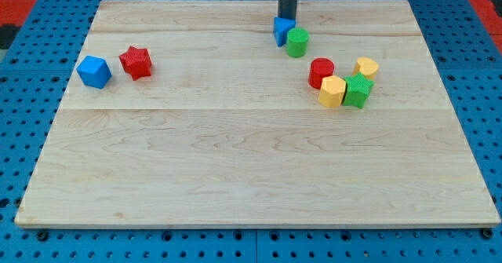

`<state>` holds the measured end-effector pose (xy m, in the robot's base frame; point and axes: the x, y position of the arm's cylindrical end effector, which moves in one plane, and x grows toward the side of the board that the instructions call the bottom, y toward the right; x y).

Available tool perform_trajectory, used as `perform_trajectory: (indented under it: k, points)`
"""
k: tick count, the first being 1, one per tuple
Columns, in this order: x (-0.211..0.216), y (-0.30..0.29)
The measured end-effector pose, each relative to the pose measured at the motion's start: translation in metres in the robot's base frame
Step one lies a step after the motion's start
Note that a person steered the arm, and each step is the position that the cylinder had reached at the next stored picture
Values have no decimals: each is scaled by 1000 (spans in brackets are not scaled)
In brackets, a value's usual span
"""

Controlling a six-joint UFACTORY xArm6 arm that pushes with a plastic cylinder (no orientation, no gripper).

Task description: Separate the triangle and green circle

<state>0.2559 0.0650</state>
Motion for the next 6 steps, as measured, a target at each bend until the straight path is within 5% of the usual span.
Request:
perform_trajectory:
  k: [2, 6]
  points:
    - [-16, -14]
    - [57, 50]
